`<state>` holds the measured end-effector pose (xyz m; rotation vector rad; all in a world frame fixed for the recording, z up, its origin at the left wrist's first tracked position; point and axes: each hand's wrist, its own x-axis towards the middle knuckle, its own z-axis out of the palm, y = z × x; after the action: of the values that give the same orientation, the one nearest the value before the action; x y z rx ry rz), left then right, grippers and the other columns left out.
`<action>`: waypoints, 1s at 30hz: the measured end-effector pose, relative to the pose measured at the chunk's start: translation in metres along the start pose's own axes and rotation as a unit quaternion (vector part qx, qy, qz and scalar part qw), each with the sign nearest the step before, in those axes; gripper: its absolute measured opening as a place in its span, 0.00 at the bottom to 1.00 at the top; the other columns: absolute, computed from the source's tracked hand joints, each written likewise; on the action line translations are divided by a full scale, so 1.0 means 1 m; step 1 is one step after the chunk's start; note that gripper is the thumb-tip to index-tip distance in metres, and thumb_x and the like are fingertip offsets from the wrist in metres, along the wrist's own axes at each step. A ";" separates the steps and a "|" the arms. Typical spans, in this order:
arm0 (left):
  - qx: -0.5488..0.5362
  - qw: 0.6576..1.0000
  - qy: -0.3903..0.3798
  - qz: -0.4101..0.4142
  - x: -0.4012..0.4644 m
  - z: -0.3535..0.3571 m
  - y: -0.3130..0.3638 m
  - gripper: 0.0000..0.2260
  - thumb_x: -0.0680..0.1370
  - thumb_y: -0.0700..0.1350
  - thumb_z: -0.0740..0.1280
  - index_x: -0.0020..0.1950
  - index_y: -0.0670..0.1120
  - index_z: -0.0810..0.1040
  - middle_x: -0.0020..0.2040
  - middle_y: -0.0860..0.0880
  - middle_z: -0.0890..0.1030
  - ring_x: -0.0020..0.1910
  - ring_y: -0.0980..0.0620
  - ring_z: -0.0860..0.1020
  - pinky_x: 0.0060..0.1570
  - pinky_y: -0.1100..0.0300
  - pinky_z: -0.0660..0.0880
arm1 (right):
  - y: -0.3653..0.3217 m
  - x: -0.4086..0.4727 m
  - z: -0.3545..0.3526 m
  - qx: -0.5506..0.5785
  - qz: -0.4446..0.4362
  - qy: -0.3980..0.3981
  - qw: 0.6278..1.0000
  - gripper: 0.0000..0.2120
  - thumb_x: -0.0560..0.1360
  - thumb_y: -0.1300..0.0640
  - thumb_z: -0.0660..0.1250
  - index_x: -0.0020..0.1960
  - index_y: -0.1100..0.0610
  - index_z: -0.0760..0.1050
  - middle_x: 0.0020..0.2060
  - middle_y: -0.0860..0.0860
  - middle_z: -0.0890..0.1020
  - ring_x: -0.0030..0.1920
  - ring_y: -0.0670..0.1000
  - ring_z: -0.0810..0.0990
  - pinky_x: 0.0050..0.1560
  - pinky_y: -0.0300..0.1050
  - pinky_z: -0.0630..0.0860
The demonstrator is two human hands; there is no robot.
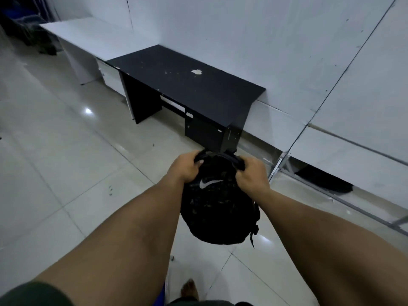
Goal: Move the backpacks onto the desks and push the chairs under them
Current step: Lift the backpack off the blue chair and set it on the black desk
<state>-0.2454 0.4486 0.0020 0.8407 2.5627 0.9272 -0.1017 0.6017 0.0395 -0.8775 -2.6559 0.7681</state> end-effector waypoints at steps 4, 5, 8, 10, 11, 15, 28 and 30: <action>-0.043 0.987 0.152 -0.004 0.031 -0.010 0.022 0.06 0.81 0.47 0.61 0.55 0.48 0.73 0.49 0.45 0.81 0.46 0.42 0.78 0.42 0.53 0.75 | -0.011 0.048 -0.009 0.013 0.001 0.053 0.998 0.14 0.70 0.65 0.64 0.51 0.52 0.82 0.41 0.54 0.82 0.44 0.58 0.80 0.42 0.42 0.71; -0.047 0.983 0.179 -0.002 0.044 -0.014 0.030 0.04 0.81 0.47 0.60 0.53 0.48 0.72 0.47 0.46 0.80 0.45 0.43 0.78 0.40 0.53 0.74 | -0.014 0.065 -0.011 0.021 -0.002 0.066 0.998 0.14 0.71 0.64 0.65 0.52 0.52 0.82 0.43 0.55 0.83 0.45 0.59 0.80 0.43 0.43 0.72; -0.035 0.972 0.233 0.005 0.085 -0.037 0.056 0.02 0.81 0.45 0.60 0.52 0.49 0.71 0.48 0.47 0.80 0.45 0.43 0.77 0.40 0.52 0.74 | -0.024 0.110 -0.024 0.038 -0.016 0.095 0.995 0.12 0.72 0.62 0.65 0.52 0.51 0.80 0.41 0.54 0.82 0.41 0.57 0.77 0.41 0.44 0.70; -0.010 0.969 0.246 0.015 0.111 -0.055 0.071 0.03 0.81 0.45 0.60 0.53 0.49 0.71 0.48 0.48 0.80 0.45 0.44 0.76 0.39 0.51 0.74 | -0.031 0.137 -0.032 0.057 -0.012 0.119 0.991 0.14 0.72 0.63 0.64 0.53 0.49 0.78 0.37 0.48 0.78 0.39 0.53 0.75 0.41 0.43 0.69; 0.000 0.968 0.250 0.024 0.128 -0.064 0.078 0.03 0.80 0.45 0.60 0.53 0.50 0.71 0.47 0.48 0.79 0.43 0.45 0.75 0.38 0.52 0.72 | -0.034 0.153 -0.035 0.068 -0.007 0.134 0.989 0.15 0.73 0.63 0.63 0.54 0.48 0.76 0.36 0.46 0.76 0.39 0.52 0.75 0.41 0.43 0.69; 0.031 0.959 0.278 0.051 0.190 -0.089 0.108 0.05 0.80 0.45 0.60 0.55 0.50 0.72 0.47 0.48 0.79 0.44 0.44 0.77 0.38 0.54 0.68 | -0.041 0.223 -0.044 0.102 0.009 0.181 0.978 0.13 0.74 0.61 0.65 0.54 0.46 0.70 0.34 0.42 0.73 0.38 0.52 0.75 0.39 0.44 0.69; -0.020 0.939 0.343 -0.005 0.364 -0.106 0.153 0.11 0.74 0.39 0.60 0.52 0.52 0.74 0.41 0.52 0.78 0.40 0.48 0.76 0.38 0.54 0.73 | -0.050 0.420 -0.064 0.193 0.014 0.181 0.964 0.14 0.71 0.66 0.60 0.49 0.48 0.66 0.36 0.42 0.73 0.37 0.48 0.74 0.41 0.42 0.68; -0.032 0.935 0.352 -0.010 0.389 -0.106 0.157 0.12 0.73 0.38 0.60 0.50 0.53 0.75 0.39 0.54 0.77 0.38 0.49 0.75 0.37 0.56 0.70 | -0.050 0.446 -0.065 0.203 0.018 0.185 0.961 0.15 0.71 0.66 0.60 0.50 0.48 0.67 0.36 0.41 0.73 0.38 0.49 0.75 0.41 0.42 0.69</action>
<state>-0.5323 0.7326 0.1578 0.5141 3.0832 1.5178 -0.4539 0.8653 0.1486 -0.8583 -2.0644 0.9993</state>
